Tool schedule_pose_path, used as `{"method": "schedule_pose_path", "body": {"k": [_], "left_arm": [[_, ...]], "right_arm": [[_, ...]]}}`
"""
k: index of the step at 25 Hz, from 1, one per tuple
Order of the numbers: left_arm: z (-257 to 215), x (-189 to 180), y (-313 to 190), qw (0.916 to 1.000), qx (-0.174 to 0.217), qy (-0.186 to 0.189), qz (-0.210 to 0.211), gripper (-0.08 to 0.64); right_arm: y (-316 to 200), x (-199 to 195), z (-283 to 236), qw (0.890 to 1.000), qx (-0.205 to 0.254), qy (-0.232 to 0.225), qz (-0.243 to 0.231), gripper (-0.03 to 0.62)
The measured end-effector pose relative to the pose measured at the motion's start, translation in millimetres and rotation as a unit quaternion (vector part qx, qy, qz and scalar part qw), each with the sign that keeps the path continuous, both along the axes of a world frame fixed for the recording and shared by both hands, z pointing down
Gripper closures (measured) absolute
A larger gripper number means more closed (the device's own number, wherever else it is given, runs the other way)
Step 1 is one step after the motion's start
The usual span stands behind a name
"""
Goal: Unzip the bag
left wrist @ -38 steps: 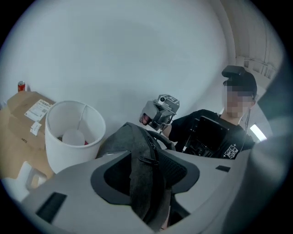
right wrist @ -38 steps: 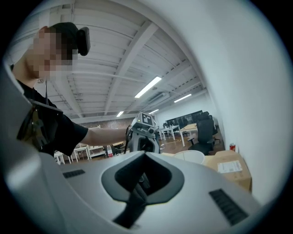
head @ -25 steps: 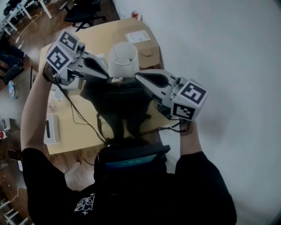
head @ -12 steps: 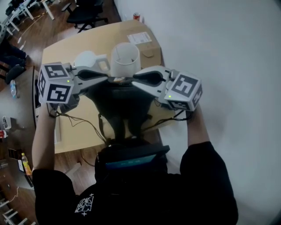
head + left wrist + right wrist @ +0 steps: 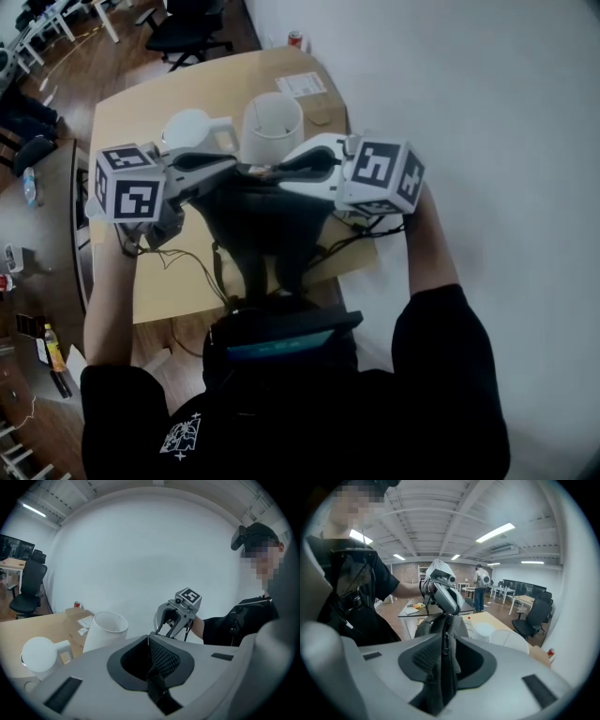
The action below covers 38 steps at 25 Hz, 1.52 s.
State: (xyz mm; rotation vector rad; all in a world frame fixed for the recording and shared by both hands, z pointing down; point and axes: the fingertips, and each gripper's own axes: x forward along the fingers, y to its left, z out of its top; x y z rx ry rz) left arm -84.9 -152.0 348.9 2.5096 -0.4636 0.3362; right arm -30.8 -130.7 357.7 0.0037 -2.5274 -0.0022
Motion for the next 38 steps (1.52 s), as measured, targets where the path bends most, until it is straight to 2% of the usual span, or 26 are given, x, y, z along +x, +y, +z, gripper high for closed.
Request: {"method": "schedule_pose_path", "body": {"k": [9,11,15,18,21,22,24,27,29,30,32,36,38], "left_arm": [[-1.7,1.5,4.7,1.0000,0.001,0.008,-0.002,0.552],[-1.2,1.1,3.6,0.9999,-0.003,0.013,-0.004,0.552],[0.4,0.2,1.9,0.9998,-0.003,0.016,-0.014,0.552],[-3.5,1.6,1.3,0.9997,0.013,-0.001,-0.023,0.552],[-7.3,4.2,1.2,0.9968,0.057,-0.045,-0.033,0.552],[-7.8,4.7,1.0,0.9957,0.067,-0.053,-0.036,0.552],[-7.5,4.1,0.4,0.9965,0.062,-0.039,-0.040,0.552],[-6.0,-2.0,-0.6,0.9982,0.021,0.016,-0.054,0.554],[-6.9,-5.5,-2.1,0.9969,0.005,0.040,-0.068,0.554],[-7.8,-5.9,-2.9,0.9963,0.006,0.042,-0.075,0.554],[-9.6,-5.2,-4.6,0.9952,0.014,0.040,-0.088,0.554],[-10.4,-6.6,-6.5,0.9934,0.026,0.035,-0.107,0.555],[-11.3,-7.9,-7.4,0.9927,0.028,0.036,-0.112,0.555]], "right_arm": [[5.5,-9.5,18.4,0.994,0.025,0.090,-0.063,0.486],[4.8,-7.8,18.8,0.993,0.033,0.091,-0.068,0.522],[4.5,-6.9,14.6,0.991,0.072,0.091,-0.060,0.531],[4.8,-8.0,10.3,0.979,0.140,0.138,-0.061,0.532],[4.8,-9.5,5.1,0.956,0.200,0.206,-0.060,0.532],[4.7,-9.7,4.5,0.954,0.199,0.218,-0.054,0.532],[3.6,-9.5,5.2,0.966,0.153,0.205,-0.033,0.535],[-0.1,-8.6,4.9,0.992,0.032,0.122,-0.003,0.538],[-1.8,-8.0,1.9,0.997,-0.030,0.071,0.015,0.550],[-2.3,-8.0,0.0,0.997,-0.041,0.060,0.022,0.561],[-3.4,-8.4,-2.7,0.997,-0.035,0.064,0.036,0.566],[-5.8,-13.3,-5.2,0.992,0.012,0.115,0.053,0.566],[-7.7,-13.9,-5.7,0.990,0.002,0.122,0.071,0.566]]}}
